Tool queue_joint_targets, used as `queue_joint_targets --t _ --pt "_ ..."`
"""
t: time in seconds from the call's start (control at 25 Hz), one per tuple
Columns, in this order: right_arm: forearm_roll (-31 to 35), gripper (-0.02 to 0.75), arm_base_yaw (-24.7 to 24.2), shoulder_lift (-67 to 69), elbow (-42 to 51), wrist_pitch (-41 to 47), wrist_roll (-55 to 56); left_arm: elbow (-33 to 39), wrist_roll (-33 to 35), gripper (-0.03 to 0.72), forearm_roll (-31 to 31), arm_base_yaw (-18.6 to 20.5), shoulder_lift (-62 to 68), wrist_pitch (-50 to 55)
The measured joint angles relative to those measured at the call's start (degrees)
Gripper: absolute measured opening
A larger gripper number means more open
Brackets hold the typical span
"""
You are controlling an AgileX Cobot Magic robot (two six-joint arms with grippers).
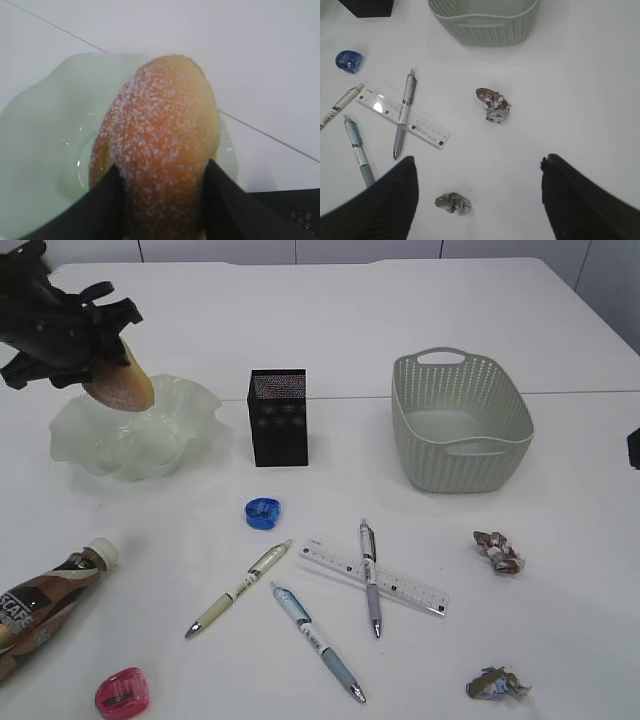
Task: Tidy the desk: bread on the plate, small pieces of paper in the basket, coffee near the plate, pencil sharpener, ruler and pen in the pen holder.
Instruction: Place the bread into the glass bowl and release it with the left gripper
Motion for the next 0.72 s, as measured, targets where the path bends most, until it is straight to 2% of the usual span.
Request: queue_joint_targets --t 0.12,0.36,0.72 --pt "0.00 0.565 0.00 0.00 0.00 0.00 0.00 0.01 0.00 0.358 1.13 0.05 1.06 0.00" --pt "0.00 0.565 0.00 0.00 0.00 0.22 0.00 -0.22 0.00 0.536 2.76 0.05 1.29 0.83" --pt "0.00 0.565 0.00 0.00 0.00 0.88 0.00 -0.22 0.00 0.565 3.10 0.05 1.29 3.38"
